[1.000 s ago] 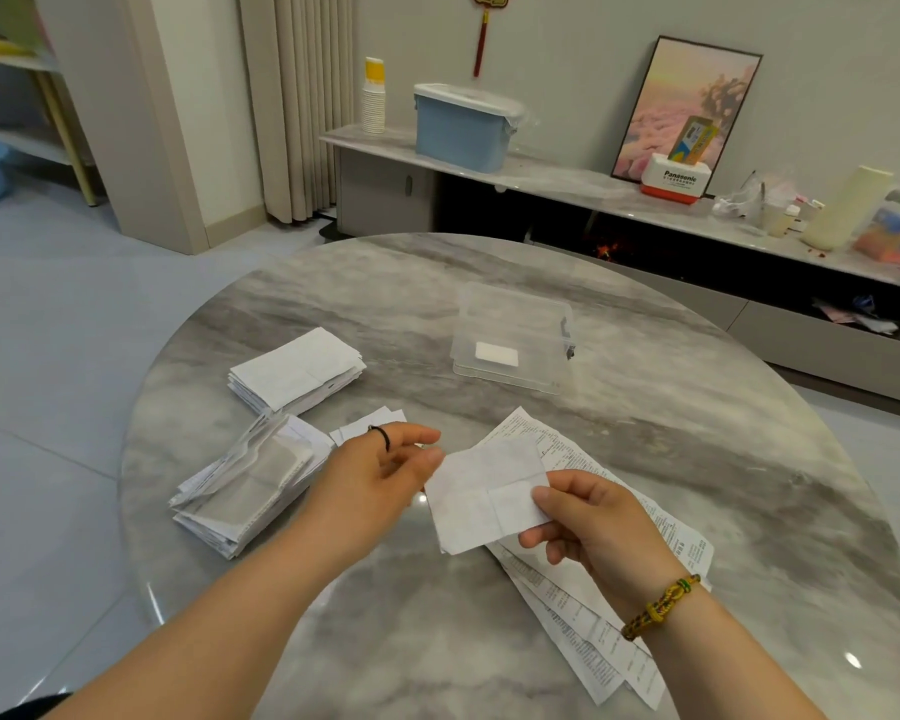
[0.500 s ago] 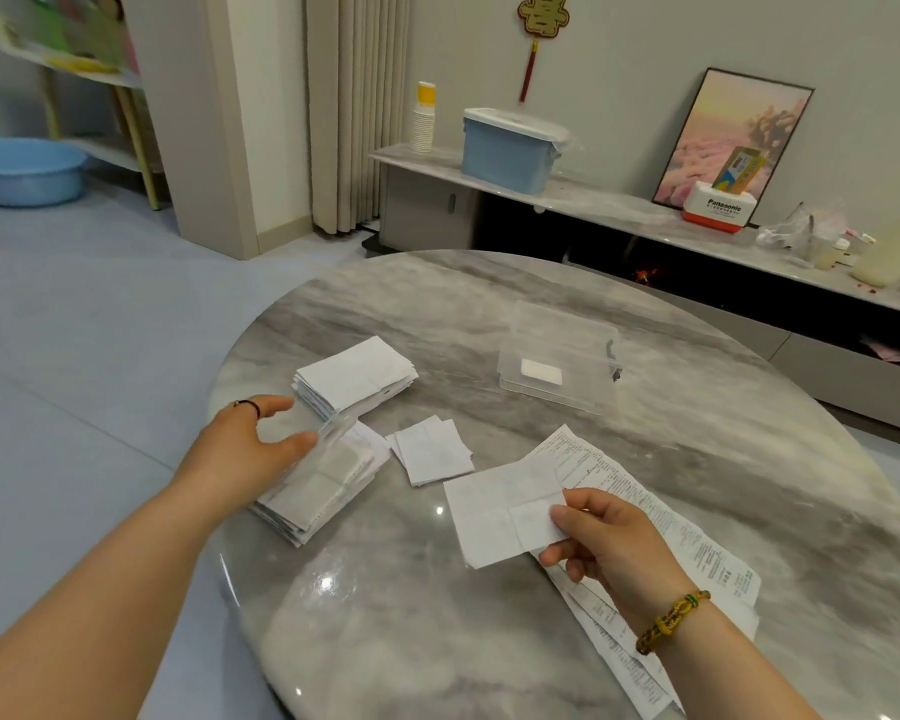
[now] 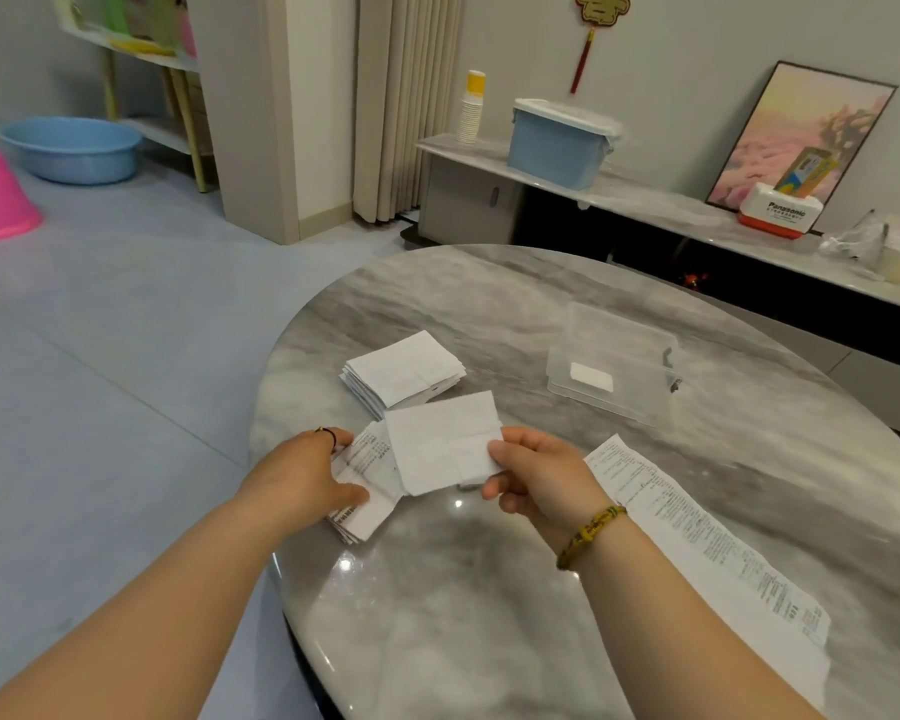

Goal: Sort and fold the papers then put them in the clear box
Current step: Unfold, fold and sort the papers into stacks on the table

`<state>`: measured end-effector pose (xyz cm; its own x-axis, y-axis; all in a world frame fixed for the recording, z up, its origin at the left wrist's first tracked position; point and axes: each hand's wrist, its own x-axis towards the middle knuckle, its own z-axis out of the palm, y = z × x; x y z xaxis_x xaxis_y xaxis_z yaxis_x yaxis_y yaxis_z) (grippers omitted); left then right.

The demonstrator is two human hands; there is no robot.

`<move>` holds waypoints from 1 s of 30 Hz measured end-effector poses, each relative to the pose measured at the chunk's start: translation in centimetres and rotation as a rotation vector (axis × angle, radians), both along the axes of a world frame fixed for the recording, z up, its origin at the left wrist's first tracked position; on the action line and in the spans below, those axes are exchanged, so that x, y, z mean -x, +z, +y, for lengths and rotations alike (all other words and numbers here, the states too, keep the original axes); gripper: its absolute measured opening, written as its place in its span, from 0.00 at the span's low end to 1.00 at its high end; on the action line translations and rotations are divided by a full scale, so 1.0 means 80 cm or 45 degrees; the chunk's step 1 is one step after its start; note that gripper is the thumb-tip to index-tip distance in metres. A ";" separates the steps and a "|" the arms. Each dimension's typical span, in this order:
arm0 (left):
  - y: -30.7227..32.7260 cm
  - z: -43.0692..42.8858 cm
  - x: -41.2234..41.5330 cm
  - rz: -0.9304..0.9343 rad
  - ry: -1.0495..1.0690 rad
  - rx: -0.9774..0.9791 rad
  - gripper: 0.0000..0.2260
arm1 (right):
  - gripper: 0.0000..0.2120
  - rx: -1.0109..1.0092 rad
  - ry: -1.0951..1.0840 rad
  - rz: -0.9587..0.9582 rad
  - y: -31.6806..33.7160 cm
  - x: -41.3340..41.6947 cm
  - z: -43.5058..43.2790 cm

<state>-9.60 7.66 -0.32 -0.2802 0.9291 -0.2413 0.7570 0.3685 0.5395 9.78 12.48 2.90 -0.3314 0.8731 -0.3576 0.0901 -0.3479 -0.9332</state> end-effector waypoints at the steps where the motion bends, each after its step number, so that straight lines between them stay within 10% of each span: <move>1: -0.001 0.001 0.001 0.014 -0.014 0.002 0.27 | 0.09 0.012 0.045 -0.005 -0.001 0.012 0.004; 7: -0.005 0.002 0.016 -0.041 -0.072 -0.053 0.07 | 0.11 -0.099 0.246 -0.359 -0.019 0.058 0.018; 22: 0.017 -0.004 0.034 -0.499 -0.013 0.040 0.22 | 0.12 -0.355 0.240 -0.679 -0.043 0.080 0.021; 30: 0.017 -0.013 0.026 -0.256 -0.230 0.102 0.40 | 0.12 -0.427 0.280 -0.723 -0.038 0.074 0.019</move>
<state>-11.70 6.59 1.06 -0.0511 0.9353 -0.3500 0.6948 0.2851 0.6603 3.85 14.04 -0.14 -0.3547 0.9009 -0.2502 0.6315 0.0335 -0.7747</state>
